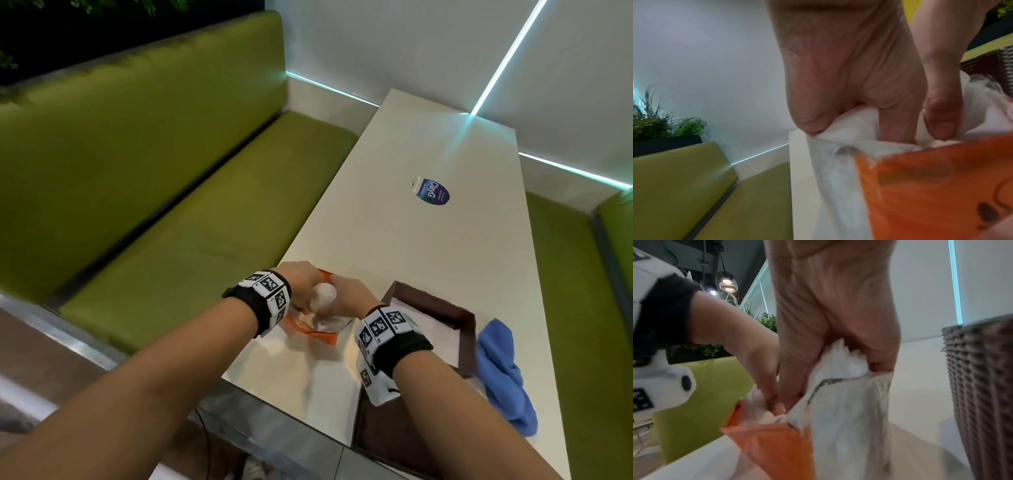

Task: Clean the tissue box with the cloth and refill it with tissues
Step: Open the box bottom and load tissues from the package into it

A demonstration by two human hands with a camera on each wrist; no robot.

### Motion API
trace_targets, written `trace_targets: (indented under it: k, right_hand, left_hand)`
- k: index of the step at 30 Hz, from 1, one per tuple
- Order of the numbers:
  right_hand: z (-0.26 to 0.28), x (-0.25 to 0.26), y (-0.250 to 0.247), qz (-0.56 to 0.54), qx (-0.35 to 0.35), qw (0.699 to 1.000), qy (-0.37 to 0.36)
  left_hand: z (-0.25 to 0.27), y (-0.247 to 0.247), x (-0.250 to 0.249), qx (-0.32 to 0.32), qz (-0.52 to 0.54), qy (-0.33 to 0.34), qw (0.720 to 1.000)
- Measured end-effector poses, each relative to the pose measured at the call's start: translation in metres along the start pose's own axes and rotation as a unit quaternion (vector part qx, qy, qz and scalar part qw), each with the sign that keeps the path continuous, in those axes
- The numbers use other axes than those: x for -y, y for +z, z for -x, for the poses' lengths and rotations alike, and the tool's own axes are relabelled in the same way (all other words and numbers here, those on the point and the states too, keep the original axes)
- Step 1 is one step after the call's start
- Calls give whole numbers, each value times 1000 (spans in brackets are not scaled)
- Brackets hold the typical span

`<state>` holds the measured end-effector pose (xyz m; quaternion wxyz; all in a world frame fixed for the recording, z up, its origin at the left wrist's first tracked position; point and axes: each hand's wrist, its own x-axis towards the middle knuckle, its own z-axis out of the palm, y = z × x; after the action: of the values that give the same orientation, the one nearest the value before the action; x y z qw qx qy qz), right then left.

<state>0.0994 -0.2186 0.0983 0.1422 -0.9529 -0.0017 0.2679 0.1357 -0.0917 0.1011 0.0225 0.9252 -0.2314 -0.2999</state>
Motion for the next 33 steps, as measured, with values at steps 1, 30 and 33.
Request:
trace_targets:
  k: [1,30,33]
  right_hand:
    - [2,-2,0,-18,-13,1000,-1]
    - [45,-35,-17,-606,-176,774,-42]
    - [46,-36,-23,-626,-171,760,-44]
  left_hand:
    - [0,1,1,-10,2,3,1000]
    - [13,-55,41,-118,355,111,921]
    - [20,-61,42,-124,408,120,897]
